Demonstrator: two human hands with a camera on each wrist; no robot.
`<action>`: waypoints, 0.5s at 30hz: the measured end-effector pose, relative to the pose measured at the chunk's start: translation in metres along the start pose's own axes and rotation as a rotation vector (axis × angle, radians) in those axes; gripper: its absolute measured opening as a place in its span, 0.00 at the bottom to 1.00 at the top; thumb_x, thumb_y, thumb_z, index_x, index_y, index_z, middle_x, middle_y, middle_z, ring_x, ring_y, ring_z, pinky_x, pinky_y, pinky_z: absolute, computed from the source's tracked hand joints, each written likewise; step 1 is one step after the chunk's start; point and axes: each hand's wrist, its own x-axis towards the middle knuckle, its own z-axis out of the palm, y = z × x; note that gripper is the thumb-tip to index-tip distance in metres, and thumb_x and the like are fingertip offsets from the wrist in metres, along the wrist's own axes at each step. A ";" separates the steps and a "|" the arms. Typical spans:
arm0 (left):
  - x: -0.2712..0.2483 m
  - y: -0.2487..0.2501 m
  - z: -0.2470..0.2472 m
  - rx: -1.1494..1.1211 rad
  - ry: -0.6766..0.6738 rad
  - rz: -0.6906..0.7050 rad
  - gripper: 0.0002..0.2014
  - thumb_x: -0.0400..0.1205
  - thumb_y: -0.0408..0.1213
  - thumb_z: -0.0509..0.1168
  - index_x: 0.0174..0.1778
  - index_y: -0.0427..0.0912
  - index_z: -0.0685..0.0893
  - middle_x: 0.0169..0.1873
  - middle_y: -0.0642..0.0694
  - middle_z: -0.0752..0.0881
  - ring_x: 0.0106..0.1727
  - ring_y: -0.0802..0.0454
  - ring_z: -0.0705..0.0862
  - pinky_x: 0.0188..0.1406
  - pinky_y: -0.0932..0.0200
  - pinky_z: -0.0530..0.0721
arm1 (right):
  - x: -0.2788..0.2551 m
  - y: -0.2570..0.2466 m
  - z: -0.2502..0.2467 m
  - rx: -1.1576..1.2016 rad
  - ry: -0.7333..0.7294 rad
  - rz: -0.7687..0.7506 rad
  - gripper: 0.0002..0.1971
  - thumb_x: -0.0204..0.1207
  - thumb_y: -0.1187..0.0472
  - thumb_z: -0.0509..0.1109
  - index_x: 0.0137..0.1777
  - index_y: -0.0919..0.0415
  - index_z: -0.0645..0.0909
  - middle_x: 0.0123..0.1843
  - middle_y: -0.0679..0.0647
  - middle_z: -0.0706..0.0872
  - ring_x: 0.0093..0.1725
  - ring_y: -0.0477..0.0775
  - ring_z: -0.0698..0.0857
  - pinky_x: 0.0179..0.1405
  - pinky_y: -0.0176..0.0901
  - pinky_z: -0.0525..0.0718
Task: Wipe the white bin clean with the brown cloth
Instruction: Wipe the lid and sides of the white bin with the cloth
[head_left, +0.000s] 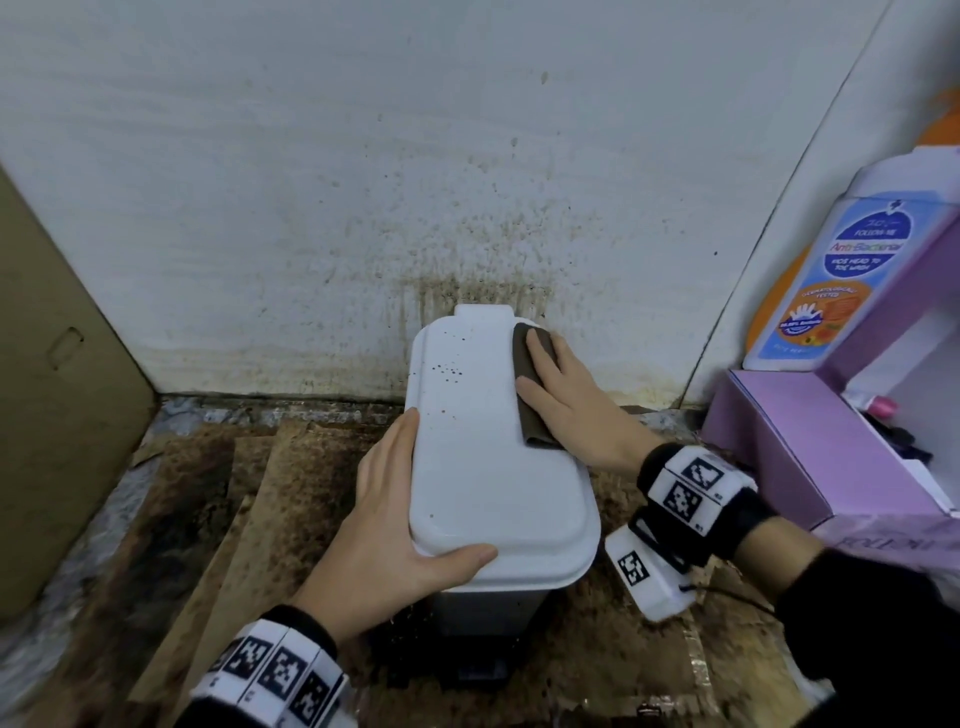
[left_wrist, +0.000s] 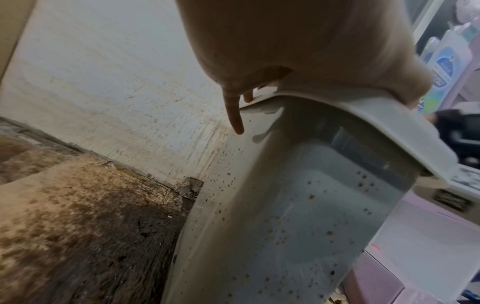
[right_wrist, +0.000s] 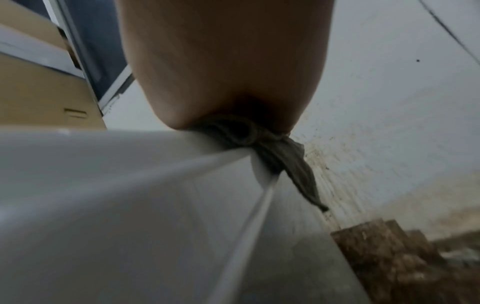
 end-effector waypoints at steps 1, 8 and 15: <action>0.000 0.000 0.000 0.002 0.003 0.002 0.66 0.63 0.76 0.72 0.88 0.62 0.37 0.85 0.72 0.40 0.86 0.69 0.38 0.84 0.50 0.55 | -0.011 0.000 0.004 0.014 0.012 -0.003 0.40 0.87 0.32 0.46 0.91 0.47 0.35 0.92 0.45 0.35 0.92 0.50 0.40 0.91 0.61 0.49; -0.001 0.000 0.003 0.010 0.018 0.002 0.66 0.62 0.76 0.71 0.88 0.60 0.38 0.85 0.72 0.41 0.86 0.70 0.39 0.83 0.54 0.54 | -0.100 -0.028 0.038 -0.004 0.162 -0.106 0.40 0.83 0.28 0.35 0.92 0.47 0.44 0.89 0.38 0.35 0.87 0.38 0.32 0.91 0.50 0.41; -0.002 0.000 0.004 -0.010 0.029 0.016 0.65 0.64 0.73 0.74 0.88 0.61 0.40 0.84 0.74 0.43 0.86 0.71 0.40 0.82 0.56 0.54 | -0.132 -0.047 0.049 0.012 0.190 -0.061 0.33 0.91 0.41 0.48 0.90 0.41 0.36 0.88 0.31 0.32 0.86 0.32 0.30 0.86 0.36 0.38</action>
